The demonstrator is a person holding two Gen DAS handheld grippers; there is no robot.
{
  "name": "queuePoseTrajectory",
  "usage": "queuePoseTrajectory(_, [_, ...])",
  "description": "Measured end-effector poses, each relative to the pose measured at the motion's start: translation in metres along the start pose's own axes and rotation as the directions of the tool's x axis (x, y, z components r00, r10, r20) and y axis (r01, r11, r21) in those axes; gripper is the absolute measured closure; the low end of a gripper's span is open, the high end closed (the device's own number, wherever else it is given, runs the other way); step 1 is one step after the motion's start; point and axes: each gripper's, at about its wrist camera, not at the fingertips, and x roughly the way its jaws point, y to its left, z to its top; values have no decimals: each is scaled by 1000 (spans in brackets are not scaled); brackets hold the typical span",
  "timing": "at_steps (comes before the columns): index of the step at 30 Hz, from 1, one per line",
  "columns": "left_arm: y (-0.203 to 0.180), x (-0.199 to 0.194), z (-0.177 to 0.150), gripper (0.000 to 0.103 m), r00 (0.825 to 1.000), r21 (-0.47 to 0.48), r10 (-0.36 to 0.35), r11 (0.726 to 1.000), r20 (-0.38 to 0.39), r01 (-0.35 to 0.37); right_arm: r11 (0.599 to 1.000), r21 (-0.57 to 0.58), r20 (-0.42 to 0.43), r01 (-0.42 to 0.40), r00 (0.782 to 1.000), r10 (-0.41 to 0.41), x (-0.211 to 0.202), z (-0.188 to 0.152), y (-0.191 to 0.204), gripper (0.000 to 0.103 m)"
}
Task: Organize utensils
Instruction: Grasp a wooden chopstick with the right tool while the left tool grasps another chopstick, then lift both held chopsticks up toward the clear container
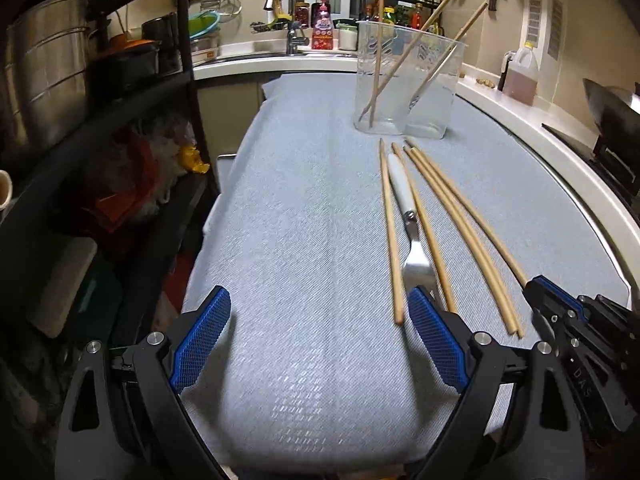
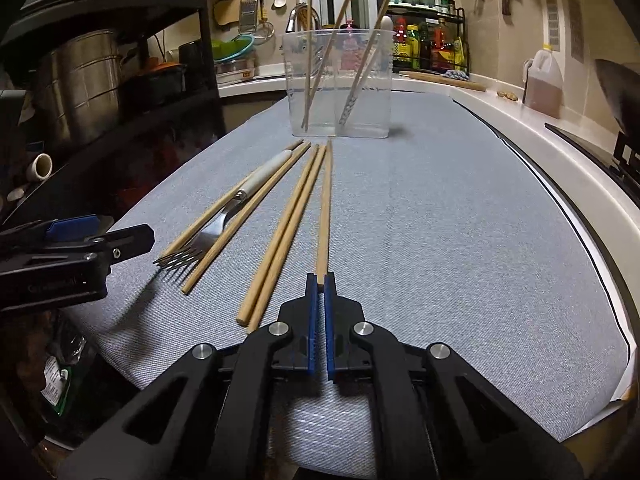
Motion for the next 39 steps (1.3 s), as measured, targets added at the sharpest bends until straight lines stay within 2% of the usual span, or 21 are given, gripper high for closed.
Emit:
queuePoseTrajectory(4, [-4,10,0,16,1000,7,-3,1000,-7,4,1000,-6,6,5,1000,-5,3,2,-4,100])
queuePoseTrajectory(9, [-13,18,0,21,1000,32,3,999,-5,-3,1000,-5,14,6,1000,-6,5,3,-5,99])
queuePoseTrajectory(13, [-9,22,2,29,1000,19,10,1000,-11,-10,1000,7,20,0,1000,0,6,3,-7,99])
queuePoseTrajectory(17, [-5,20,-1,37,1000,19,12,1000,19,-13,1000,9,43,-4,999,3,5,0,-7,97])
queuePoseTrajectory(19, [-7,20,-2,55,999,35,-4,999,35,3,1000,-1,59,-1,998,1,6,-2,-6,97])
queuePoseTrajectory(20, [-10,19,-2,61,999,51,-23,999,44,20,1000,-4,71,-1,997,2,6,-3,-6,97])
queuePoseTrajectory(22, [-15,19,-4,84,997,72,-45,997,57,41,1000,-3,98,-4,995,5,8,-5,-5,97])
queuePoseTrajectory(24, [-18,18,-4,96,995,93,-78,993,59,73,1000,12,120,-20,993,18,8,-7,-7,99])
queuePoseTrajectory(31, [-16,5,-5,97,993,87,-102,992,65,96,998,54,91,-43,995,38,0,-4,-13,103])
queuePoseTrajectory(36, [-12,-17,-1,97,988,87,-114,991,105,105,999,29,131,-32,991,28,-18,-1,-9,101])
queuePoseTrajectory(38, [-13,-16,-1,97,989,102,-101,991,105,90,1000,28,111,-10,994,7,-15,1,-7,93])
queuePoseTrajectory(39, [-13,-14,-1,97,990,99,-98,991,98,88,999,40,89,-13,996,9,-12,2,-9,74])
